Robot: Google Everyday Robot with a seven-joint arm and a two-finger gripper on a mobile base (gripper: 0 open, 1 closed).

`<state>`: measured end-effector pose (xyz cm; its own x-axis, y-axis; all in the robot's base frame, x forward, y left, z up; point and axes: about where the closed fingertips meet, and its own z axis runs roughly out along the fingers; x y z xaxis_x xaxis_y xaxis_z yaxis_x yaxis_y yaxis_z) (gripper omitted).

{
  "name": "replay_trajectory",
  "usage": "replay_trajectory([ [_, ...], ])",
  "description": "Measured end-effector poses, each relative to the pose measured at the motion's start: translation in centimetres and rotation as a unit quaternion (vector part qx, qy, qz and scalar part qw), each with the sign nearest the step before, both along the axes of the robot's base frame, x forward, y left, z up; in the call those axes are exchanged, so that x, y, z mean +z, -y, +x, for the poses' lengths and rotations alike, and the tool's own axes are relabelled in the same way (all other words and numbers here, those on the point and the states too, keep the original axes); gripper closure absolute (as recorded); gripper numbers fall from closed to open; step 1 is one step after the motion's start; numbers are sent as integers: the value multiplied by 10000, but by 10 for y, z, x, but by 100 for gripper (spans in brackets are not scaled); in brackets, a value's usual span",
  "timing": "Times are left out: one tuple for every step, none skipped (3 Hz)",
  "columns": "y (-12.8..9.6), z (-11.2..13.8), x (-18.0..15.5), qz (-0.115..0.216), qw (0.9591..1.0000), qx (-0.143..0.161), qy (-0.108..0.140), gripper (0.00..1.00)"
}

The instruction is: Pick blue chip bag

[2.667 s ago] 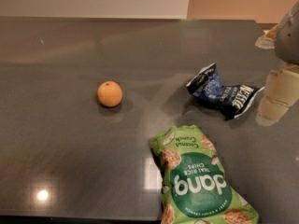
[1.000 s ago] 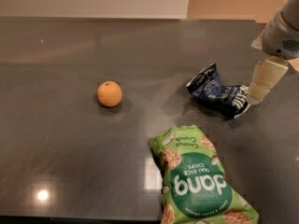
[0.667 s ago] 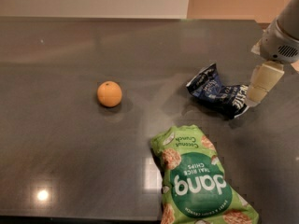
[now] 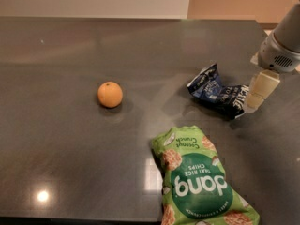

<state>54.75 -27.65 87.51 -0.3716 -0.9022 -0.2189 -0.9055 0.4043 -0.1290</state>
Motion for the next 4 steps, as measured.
replay_trajectory([
  [-3, 0, -13, 106, 9999, 5, -107, 0],
  [-7, 0, -22, 195, 9996, 32, -180, 0],
  [-11, 1, -25, 226, 9995, 75, -203, 0],
  [-19, 1, -31, 271, 9991, 159, -280, 17],
])
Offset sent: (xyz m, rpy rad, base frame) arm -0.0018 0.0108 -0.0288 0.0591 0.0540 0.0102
